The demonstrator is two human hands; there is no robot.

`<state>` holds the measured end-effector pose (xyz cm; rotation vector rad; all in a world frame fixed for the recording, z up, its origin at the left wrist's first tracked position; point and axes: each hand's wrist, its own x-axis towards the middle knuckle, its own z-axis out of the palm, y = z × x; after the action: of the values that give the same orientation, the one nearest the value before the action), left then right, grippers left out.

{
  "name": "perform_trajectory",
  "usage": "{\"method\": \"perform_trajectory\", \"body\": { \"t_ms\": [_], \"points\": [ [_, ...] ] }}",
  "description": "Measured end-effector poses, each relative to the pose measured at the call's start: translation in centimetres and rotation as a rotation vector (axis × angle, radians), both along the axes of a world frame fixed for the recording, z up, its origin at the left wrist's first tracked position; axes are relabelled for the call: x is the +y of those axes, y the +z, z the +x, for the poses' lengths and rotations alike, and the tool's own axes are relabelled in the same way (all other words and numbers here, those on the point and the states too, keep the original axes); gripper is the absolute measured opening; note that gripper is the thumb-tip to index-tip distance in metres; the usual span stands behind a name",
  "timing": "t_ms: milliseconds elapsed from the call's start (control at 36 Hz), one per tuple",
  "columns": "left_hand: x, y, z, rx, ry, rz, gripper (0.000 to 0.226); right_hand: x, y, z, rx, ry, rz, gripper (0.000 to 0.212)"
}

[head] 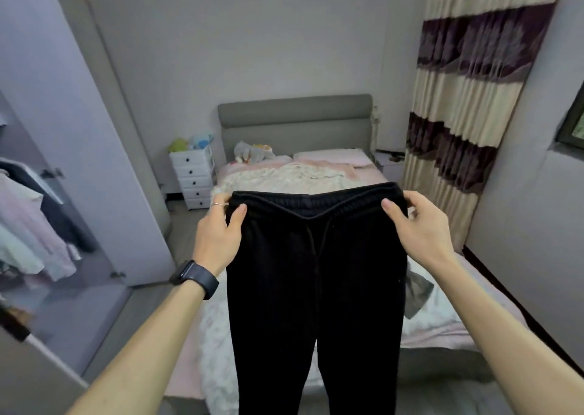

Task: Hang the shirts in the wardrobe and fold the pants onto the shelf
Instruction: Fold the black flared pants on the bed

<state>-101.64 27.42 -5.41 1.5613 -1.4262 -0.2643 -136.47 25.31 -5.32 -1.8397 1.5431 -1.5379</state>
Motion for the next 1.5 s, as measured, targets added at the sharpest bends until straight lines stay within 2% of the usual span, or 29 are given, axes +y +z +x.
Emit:
{"method": "perform_trajectory", "body": {
  "t_ms": [111,222,444,583,722,889,1222,1361,1417,1500],
  "points": [
    [-2.0,-0.9,1.7,-0.036,0.064,-0.018,0.041,-2.2,-0.9,0.7,0.021,0.012,0.018,0.017],
    [-4.4,-0.8,2.5,0.050,0.153,-0.051,0.040,-5.5,-0.8,1.7,0.033,0.016,0.006,0.021],
    [-11.2,2.1,3.5,0.227,0.231,-0.161,0.014,-13.8,2.2,4.0,0.008,0.090,-0.095,0.012],
    [-16.2,4.1,4.2,0.246,0.276,-0.228,0.014,-19.4,3.7,5.8,-0.022,0.109,-0.138,0.013],
    [-23.0,3.3,5.8,0.257,0.271,-0.233,0.011,-26.5,2.9,7.8,0.011,0.124,-0.101,0.012],
    [-32.9,-2.7,9.1,0.250,0.278,-0.100,0.028,-36.3,-2.4,10.7,0.091,0.107,-0.011,0.012],
    [-55.6,-13.3,15.3,0.207,0.271,0.260,0.022,-56.4,-12.1,17.9,0.225,0.041,0.344,0.017],
    [-64.4,-17.9,16.2,0.397,0.235,0.403,0.012,-65.2,-16.8,20.7,0.281,0.000,0.470,0.021],
    [-66.7,-19.9,16.5,0.379,0.226,0.462,0.020,-67.4,-19.1,21.5,0.256,-0.002,0.530,0.023],
    [-69.1,-23.3,16.2,0.346,0.166,0.530,0.054,-69.3,-23.0,21.9,0.264,0.050,0.653,0.057]
  ]
}}
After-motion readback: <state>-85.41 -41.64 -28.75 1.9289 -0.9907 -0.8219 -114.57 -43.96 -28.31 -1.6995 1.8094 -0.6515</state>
